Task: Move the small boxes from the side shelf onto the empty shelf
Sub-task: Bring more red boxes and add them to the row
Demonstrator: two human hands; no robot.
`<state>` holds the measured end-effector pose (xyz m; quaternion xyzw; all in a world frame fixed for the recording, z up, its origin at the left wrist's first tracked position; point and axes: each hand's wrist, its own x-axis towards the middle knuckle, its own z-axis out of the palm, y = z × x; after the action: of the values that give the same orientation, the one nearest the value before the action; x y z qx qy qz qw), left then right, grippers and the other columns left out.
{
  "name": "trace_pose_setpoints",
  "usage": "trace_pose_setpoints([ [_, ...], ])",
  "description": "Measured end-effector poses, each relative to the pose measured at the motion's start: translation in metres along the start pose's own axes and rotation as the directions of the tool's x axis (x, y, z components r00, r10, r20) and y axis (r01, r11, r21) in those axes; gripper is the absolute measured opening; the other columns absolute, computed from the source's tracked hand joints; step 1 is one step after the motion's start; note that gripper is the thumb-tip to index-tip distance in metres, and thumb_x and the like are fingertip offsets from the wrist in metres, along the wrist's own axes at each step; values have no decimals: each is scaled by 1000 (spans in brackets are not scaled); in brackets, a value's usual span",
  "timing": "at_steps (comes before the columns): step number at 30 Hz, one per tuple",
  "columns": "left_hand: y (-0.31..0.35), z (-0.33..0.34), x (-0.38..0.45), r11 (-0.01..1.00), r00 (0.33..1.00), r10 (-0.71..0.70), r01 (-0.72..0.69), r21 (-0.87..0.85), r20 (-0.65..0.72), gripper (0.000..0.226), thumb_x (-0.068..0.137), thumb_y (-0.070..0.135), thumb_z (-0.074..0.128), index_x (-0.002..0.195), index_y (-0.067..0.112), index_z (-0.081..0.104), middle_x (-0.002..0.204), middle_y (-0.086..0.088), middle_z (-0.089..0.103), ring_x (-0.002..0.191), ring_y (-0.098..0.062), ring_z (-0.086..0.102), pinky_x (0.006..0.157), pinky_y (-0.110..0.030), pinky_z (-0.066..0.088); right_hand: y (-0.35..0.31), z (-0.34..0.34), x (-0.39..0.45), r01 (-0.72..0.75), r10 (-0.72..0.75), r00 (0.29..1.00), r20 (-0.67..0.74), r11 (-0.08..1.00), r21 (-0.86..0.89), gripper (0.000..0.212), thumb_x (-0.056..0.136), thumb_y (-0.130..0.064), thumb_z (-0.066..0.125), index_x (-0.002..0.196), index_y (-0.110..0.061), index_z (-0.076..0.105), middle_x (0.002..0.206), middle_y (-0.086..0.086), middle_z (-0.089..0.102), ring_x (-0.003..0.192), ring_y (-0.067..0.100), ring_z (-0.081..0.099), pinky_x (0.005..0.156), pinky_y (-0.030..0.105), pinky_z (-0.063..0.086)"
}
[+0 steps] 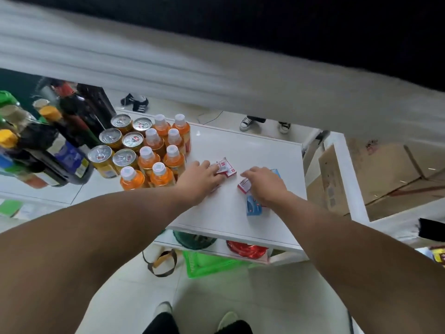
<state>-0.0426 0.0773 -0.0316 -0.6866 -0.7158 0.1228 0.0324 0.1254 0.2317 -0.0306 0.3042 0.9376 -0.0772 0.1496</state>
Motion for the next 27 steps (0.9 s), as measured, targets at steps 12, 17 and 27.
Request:
trace_pose_setpoints([
  [12,2,-13,-32,947,971,-238,239,-215,28,41,100,24,69,140,18,63,124,-6,62,96,-21,56,75,-32,56,-1,1,2,97,-101,995,-24,988,-120,39,92,-11,66,130,-17,56,118,9,55,112,33,57,82,51,58],
  [17,5,-72,-54,915,954,-292,299,-271,68,35,98,25,65,132,17,68,112,-3,61,89,-21,59,64,-32,55,-2,-32,-49,108,-109,992,-68,994,-14,41,97,-15,65,137,-17,54,123,8,54,119,32,55,81,43,53],
  [27,35,-133,-101,896,943,-313,334,-292,117,45,94,41,67,136,23,64,116,2,59,103,-19,56,74,-38,62,-6,-70,-128,45,-29,990,-135,992,114,44,97,-24,69,139,-27,59,129,3,61,118,25,60,74,34,49],
])
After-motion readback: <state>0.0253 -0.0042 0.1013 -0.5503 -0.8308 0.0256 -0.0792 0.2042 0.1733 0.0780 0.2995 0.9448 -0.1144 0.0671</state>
